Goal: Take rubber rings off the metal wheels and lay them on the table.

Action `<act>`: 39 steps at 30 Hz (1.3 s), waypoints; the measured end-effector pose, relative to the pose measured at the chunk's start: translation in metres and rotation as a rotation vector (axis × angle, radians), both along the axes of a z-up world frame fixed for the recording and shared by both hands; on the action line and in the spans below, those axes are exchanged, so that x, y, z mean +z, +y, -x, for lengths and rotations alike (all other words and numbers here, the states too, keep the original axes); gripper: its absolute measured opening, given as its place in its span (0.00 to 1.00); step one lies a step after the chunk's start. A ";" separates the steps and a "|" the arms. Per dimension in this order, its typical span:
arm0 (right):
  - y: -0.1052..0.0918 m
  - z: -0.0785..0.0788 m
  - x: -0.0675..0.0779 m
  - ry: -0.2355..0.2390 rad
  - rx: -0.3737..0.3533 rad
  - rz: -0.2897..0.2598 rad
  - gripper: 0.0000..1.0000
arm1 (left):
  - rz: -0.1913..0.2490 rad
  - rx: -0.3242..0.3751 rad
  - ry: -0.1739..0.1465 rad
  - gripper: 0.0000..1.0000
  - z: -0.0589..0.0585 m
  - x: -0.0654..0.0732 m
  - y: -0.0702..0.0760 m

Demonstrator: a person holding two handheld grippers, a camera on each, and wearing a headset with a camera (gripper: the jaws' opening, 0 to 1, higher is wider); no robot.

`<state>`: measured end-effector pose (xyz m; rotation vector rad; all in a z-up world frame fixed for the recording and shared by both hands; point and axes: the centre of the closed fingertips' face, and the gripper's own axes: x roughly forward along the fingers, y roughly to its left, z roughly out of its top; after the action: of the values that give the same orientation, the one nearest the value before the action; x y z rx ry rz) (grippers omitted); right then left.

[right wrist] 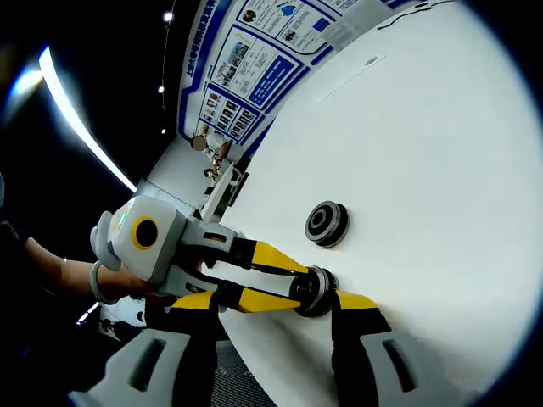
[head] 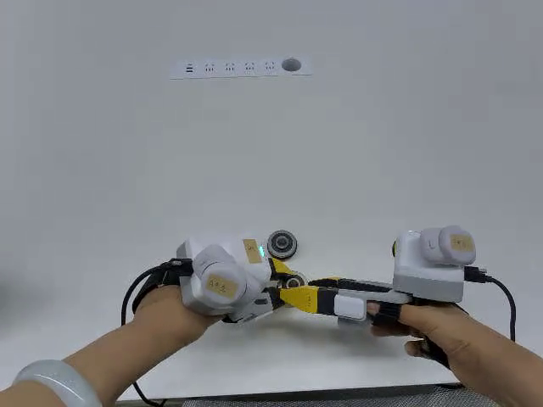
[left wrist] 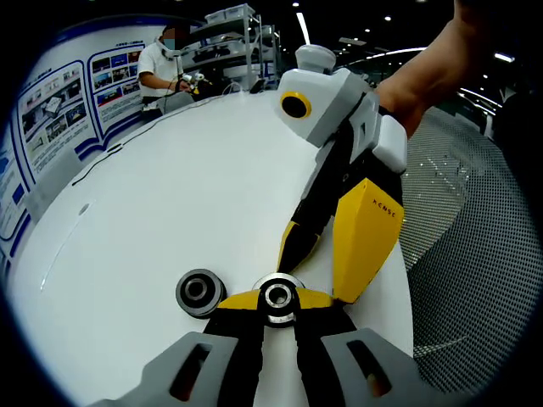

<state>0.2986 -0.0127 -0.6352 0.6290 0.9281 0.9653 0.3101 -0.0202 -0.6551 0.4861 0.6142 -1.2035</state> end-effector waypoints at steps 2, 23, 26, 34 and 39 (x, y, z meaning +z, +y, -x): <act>-0.001 0.002 0.000 -0.003 0.004 0.001 0.54 | 0.001 0.000 0.000 0.13 0.000 0.000 0.000; -0.004 0.001 0.001 0.001 -0.002 -0.012 0.48 | 0.008 0.005 0.004 0.13 0.000 0.000 0.000; -0.006 -0.001 0.002 -0.003 -0.008 -0.013 0.43 | 0.008 0.005 0.005 0.13 0.000 0.000 0.000; -0.006 -0.005 -0.003 -0.032 -0.014 0.019 0.52 | 0.009 0.006 0.006 0.13 0.000 0.000 0.000; -0.002 -0.007 -0.003 -0.040 -0.007 0.015 0.54 | 0.011 0.007 0.007 0.13 0.000 0.000 0.000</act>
<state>0.3060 -0.0146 -0.6383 0.5987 0.8966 0.9607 0.3103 -0.0202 -0.6551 0.4699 0.6147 -1.2014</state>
